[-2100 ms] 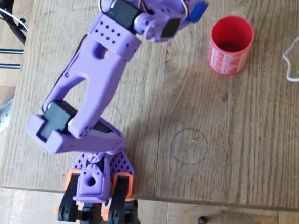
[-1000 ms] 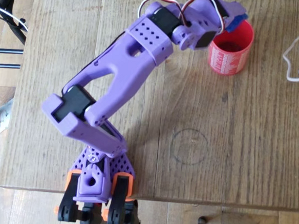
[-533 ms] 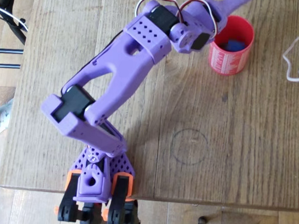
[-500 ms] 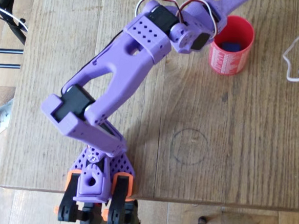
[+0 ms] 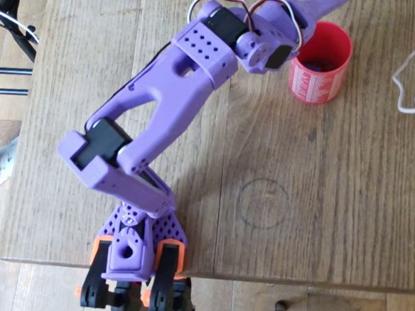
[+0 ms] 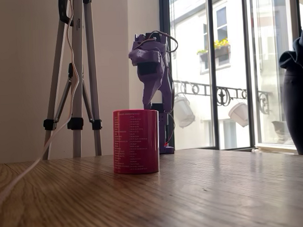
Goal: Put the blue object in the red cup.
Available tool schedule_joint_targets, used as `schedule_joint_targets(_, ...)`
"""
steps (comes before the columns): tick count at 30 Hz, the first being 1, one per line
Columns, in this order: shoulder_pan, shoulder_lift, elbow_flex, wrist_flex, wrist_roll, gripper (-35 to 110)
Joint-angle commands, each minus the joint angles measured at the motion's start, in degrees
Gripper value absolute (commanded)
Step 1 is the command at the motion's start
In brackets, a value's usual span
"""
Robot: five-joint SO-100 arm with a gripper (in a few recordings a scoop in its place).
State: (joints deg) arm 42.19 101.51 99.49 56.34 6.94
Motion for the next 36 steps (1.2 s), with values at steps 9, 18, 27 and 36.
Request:
schedule_joint_targets(9,0.18,1.76,-4.04,-1.85,-1.14,0)
schedule_joint_targets(18,-13.45,7.82,-4.04,-8.0,-6.42,0)
schedule_joint_targets(27,-41.84,26.19,-3.08,4.04,-6.86,0)
schedule_joint_targets(36,-40.34,53.7,15.91,9.14,-10.99,0)
